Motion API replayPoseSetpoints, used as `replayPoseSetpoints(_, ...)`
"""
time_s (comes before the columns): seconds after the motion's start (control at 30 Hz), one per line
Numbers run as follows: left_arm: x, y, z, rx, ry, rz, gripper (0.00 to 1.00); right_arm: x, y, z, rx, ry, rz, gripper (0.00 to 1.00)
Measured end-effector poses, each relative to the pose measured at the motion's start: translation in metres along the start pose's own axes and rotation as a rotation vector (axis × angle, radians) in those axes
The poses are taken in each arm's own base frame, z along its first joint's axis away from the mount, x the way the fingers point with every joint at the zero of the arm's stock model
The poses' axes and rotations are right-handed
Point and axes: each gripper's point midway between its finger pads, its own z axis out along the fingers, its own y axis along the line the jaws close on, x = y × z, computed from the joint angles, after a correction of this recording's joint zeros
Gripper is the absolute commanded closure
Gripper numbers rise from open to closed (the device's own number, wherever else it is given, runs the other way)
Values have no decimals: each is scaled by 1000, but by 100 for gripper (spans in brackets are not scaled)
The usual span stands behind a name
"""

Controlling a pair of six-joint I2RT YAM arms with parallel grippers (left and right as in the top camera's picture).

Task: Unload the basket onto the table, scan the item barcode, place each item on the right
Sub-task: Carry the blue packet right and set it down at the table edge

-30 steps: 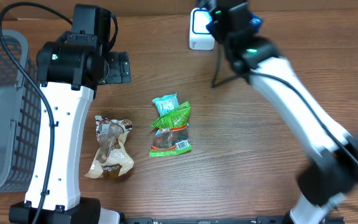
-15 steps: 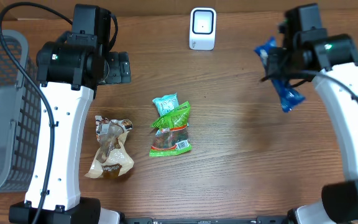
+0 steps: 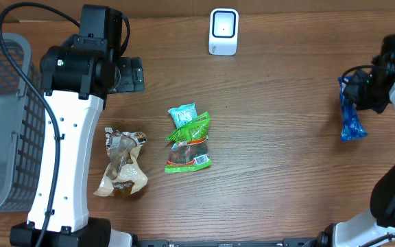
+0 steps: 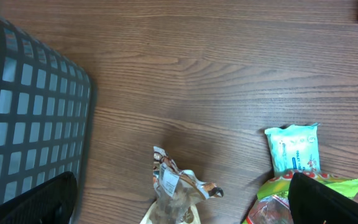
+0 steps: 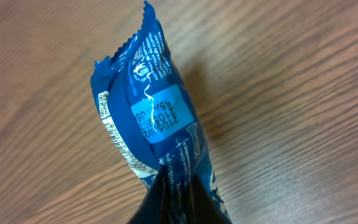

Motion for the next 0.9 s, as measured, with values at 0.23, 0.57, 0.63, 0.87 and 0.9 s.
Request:
replayPoseSetpoints(0.23,0,0,0,0,0,0,0,32,-11,28,18,101,-6,15)
replayPoseSetpoints(0.57,0,0,0,0,0,0,0,40,43,6,-232,168,-65,19)
replayPoseSetpoints(0.63,0,0,0,0,0,0,0,44,67,-2,-302,176,-110,18)
replayPoseSetpoints(0.87,0,0,0,0,0,0,0,106,157,-13,-456,265,-352,14)
replayPoseSetpoints(0.9,0,0,0,0,0,0,0,117,171,-14,-476,266,-399,14)
